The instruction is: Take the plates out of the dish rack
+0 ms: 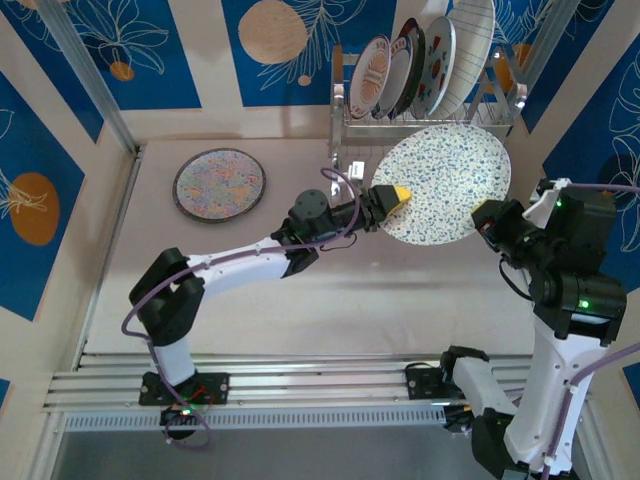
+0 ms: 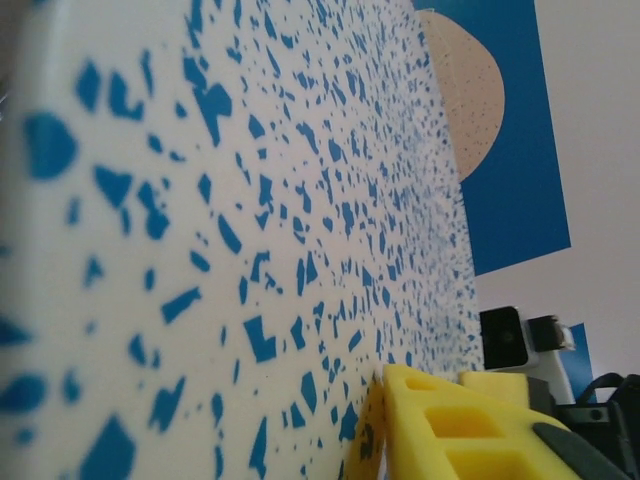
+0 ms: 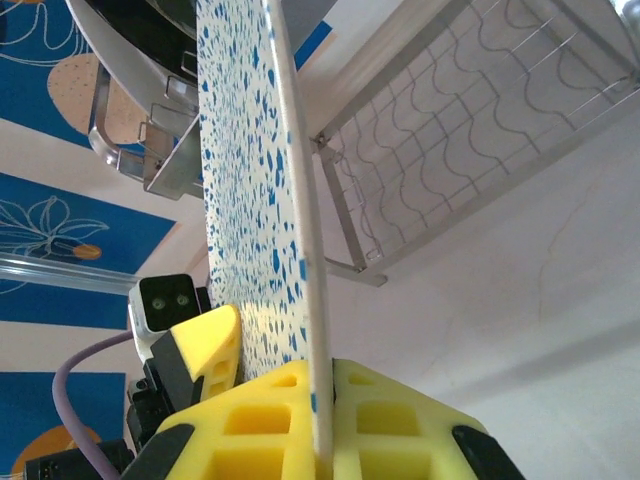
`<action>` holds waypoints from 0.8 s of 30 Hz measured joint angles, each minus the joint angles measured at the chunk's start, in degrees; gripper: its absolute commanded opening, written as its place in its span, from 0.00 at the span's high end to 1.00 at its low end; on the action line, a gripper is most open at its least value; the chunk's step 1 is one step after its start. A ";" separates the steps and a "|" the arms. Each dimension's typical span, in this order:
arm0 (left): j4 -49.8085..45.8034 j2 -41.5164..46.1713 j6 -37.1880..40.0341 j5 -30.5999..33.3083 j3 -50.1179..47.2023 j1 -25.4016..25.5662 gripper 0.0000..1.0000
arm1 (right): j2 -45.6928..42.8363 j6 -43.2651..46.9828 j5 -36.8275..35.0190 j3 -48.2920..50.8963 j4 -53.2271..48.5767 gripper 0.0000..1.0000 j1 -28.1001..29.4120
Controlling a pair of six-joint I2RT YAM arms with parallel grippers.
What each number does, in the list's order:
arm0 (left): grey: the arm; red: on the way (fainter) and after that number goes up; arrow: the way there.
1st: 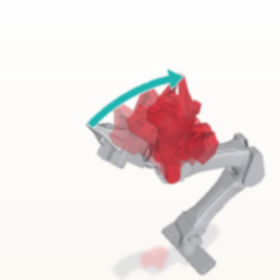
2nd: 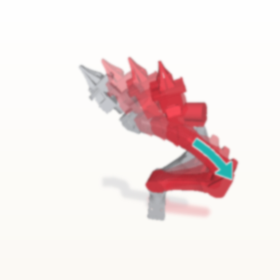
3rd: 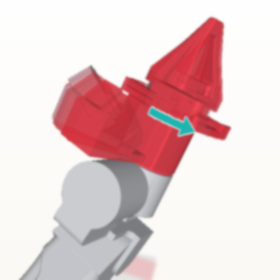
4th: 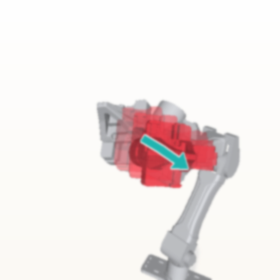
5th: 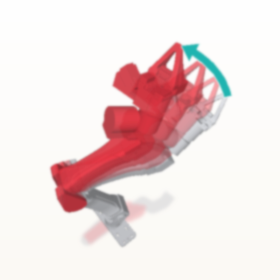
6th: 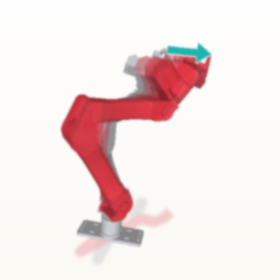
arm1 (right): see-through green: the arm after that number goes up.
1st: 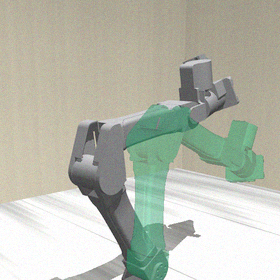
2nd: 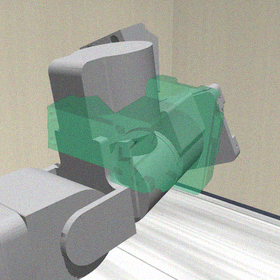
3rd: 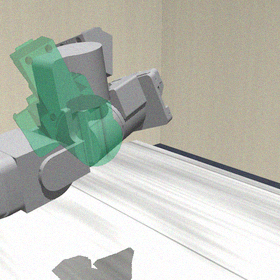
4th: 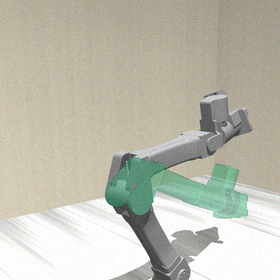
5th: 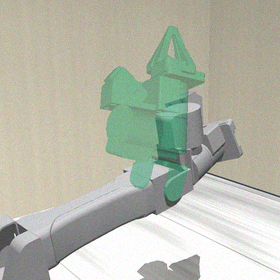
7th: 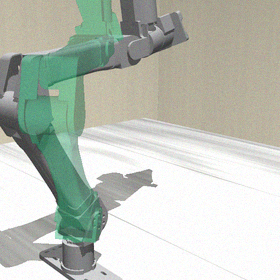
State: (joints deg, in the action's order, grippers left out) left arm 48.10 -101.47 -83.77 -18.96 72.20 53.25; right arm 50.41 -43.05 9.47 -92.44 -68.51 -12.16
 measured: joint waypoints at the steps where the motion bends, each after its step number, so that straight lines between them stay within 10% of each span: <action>1: -0.04 0.39 -0.04 0.00 -0.42 -0.20 0.73 | -0.35 -0.17 1.14 1.09 0.74 1.00 -0.59; 6: -0.55 2.47 -0.24 0.00 -2.86 -0.96 0.79 | -2.14 -1.53 5.97 6.27 3.50 1.00 -3.06; 14: -3.43 7.65 0.39 -0.07 -5.40 -2.01 0.84 | -2.45 -1.29 10.32 9.01 5.03 0.64 -5.35; 24: -5.81 12.20 1.62 -0.09 -8.76 -4.35 0.86 | -1.07 1.20 13.51 7.10 4.55 0.50 -5.31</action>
State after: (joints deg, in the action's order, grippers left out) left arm 42.28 -89.27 -82.15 -19.05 63.44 48.90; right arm 49.34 -41.85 22.98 -85.34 -63.96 -17.47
